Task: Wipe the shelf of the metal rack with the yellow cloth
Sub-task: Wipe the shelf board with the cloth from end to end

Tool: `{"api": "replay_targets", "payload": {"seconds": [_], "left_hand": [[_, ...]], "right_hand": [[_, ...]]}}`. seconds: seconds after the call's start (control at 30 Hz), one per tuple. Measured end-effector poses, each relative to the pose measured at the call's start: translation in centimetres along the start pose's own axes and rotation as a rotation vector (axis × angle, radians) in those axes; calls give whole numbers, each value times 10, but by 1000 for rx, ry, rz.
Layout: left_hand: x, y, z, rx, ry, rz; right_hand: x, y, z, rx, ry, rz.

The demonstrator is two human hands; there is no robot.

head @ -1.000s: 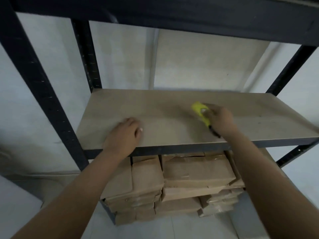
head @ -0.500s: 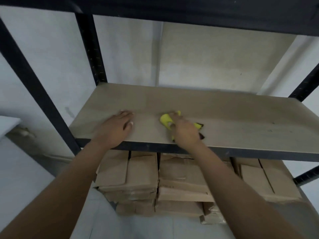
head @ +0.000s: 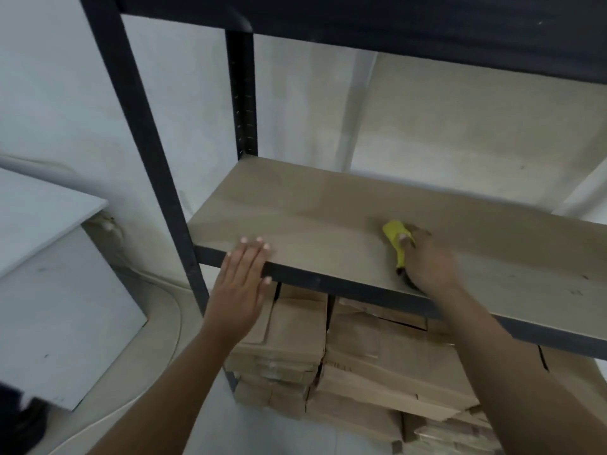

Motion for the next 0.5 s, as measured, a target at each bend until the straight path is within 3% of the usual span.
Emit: {"api": "replay_targets", "payload": {"seconds": [0.2, 0.33, 0.43, 0.5], "left_hand": [[1, 6, 3, -26, -2, 18], [2, 1, 6, -128, 12, 40], [3, -12, 7, -303, -25, -6], [5, -26, 6, -510, -180, -87]], "right_hand": [[-3, 61, 61, -219, -159, 41], [-25, 85, 120, -96, -229, 118], [-29, 105, 150, 51, -217, 276], [-33, 112, 163, 378, -143, 454]]}}
Point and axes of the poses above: each hand's wrist, its own x-axis towards the middle knuckle, its own y-axis out of the palm, z = x × y, the point moved 6 cm from there along x, towards the middle knuckle, and after that the axes turned 6 degrees about -z, right-handed, at the moved point
